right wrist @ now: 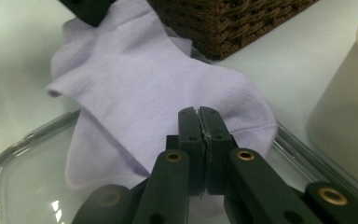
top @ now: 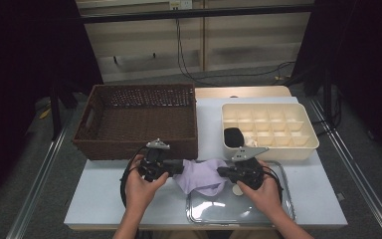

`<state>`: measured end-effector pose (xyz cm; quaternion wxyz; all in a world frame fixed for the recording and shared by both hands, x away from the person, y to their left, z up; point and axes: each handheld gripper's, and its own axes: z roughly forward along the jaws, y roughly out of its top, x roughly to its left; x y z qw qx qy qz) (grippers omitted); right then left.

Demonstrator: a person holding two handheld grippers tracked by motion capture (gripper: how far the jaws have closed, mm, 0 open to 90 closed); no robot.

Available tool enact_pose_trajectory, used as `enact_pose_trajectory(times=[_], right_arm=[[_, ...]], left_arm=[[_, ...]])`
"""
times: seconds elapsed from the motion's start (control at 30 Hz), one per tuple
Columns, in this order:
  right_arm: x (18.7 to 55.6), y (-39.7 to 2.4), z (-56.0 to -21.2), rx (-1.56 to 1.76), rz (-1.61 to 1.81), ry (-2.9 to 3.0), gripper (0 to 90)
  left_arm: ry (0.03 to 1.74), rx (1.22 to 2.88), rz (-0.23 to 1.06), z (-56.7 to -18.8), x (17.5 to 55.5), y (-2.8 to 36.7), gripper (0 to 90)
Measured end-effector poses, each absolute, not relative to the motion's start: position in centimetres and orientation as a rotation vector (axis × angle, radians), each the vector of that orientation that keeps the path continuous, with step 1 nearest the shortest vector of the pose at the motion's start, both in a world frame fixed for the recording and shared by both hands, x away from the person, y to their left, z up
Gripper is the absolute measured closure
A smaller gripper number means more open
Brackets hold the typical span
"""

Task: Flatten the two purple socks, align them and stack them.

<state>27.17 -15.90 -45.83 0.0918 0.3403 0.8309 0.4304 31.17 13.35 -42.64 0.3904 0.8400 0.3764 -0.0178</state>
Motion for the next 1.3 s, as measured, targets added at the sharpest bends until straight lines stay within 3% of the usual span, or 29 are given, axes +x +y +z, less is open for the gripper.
enact_pose_trajectory(times=[0.4, 0.43, 0.47, 0.5, 0.7, 0.83, 0.9, 1.17, 1.3], right_arm=[[27.1, -15.7, -46.9, 1.035, 1.242, 2.481, 87.7], [27.1, -15.7, -47.0, 1.022, 1.253, 2.471, 76.5], [27.1, -15.7, -47.0, 1.022, 1.253, 2.471, 76.5], [27.2, -15.7, -46.9, 1.029, 1.259, 2.463, 63.0], [26.7, -14.8, -46.9, 0.93, 1.207, 2.514, 42.3], [26.7, -14.6, -47.4, 0.883, 1.125, 2.531, 41.5], [26.8, -14.8, -47.3, 0.87, 1.108, 2.524, 41.5], [27.6, -16.2, -47.6, 0.93, 1.1, 2.471, 40.2], [28.0, -16.7, -47.6, 0.962, 1.096, 2.456, 40.3]], left_arm=[[1.01, 2.184, -0.075, -45.1, 31.8, 12.9, 84.4], [1.005, 2.185, -0.077, -45.0, 31.7, 12.9, 84.4], [1.005, 2.185, -0.077, -45.0, 31.7, 12.9, 84.4], [1.002, 2.183, -0.075, -44.9, 31.7, 12.9, 84.4], [1.005, 2.182, -0.06, -44.8, 31.6, 12.8, 84.4], [1.015, 2.176, -0.065, -44.9, 31.7, 13.2, 84.4], [1.031, 2.198, -0.025, -45.0, 31.7, 13.4, 89.8], [1.036, 2.191, -0.037, -45.3, 31.9, 13.6, 89.9], [1.0, 2.201, -0.03, -45.4, 31.6, 13.2, 80.0]])
